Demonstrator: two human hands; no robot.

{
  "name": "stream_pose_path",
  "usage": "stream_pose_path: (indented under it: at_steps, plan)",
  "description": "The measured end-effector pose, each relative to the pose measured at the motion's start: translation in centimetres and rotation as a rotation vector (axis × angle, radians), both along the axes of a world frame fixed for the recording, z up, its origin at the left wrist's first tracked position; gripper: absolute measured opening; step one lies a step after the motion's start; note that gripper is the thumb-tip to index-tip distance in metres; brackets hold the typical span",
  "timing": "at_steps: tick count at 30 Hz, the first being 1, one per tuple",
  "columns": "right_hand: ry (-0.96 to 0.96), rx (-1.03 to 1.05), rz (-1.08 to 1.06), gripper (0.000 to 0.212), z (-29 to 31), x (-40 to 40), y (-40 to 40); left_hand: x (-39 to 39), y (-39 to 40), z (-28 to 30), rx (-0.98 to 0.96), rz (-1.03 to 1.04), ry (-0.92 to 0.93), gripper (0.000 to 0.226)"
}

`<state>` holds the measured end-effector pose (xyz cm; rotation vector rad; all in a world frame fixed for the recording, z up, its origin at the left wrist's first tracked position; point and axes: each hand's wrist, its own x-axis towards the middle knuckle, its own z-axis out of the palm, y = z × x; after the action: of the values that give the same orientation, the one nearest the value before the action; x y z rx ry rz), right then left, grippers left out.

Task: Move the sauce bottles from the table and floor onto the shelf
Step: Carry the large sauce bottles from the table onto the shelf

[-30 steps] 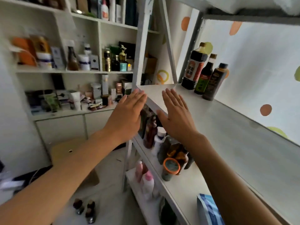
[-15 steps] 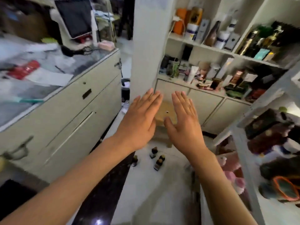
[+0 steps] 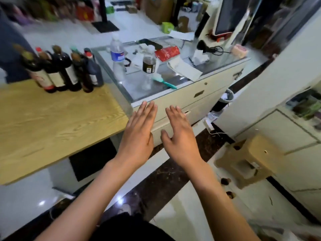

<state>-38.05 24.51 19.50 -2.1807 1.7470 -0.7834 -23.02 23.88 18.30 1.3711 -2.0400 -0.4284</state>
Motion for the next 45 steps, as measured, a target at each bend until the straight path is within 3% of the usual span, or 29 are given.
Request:
stream_pose_path:
  at_steps: [10, 22, 27, 31, 35, 38, 42, 45]
  plan:
    - [-0.146, 0.209, 0.241, 0.063, -3.5, 18.4, -8.8, 16.1, -5.2, -3.2, 0.121, 0.385, 0.078, 0.075]
    - [-0.246, 0.406, 0.373, 0.061, -6.2, 27.5, -22.3, 24.1, -16.0, -6.5, 0.267, 0.681, 0.286, 0.060]
    - [-0.393, 0.456, 0.310, 0.058, -8.2, 30.1, -31.0, 26.3, -23.8, -7.5, 0.314, 0.802, 0.361, 0.052]
    - [-0.453, 0.511, 0.175, 0.054, -10.2, 32.7, -37.5, 30.3, -31.4, -8.6, 0.271, 0.871, 0.267, 0.038]
    - [-0.867, 0.662, -0.101, 0.042, -11.4, 35.5, -43.0, 35.5, -37.4, -9.2, 0.234, 1.221, 0.616, 0.022]
    - [-0.849, 0.583, -0.079, 0.044, -12.9, 36.9, -45.5, 38.9, -39.7, -10.1, 0.230, 1.364, 0.735, 0.019]
    - [-0.720, 0.619, -0.043, 0.051, -14.1, 38.5, -47.7, 41.7, -42.0, -10.7, 0.244, 1.317, 0.687, 0.029]
    - [-0.674, 0.624, -0.051, 0.021, -14.3, 39.1, -48.7, 43.7, -43.1, -11.7, 0.291, 1.226, 0.643, 0.041]
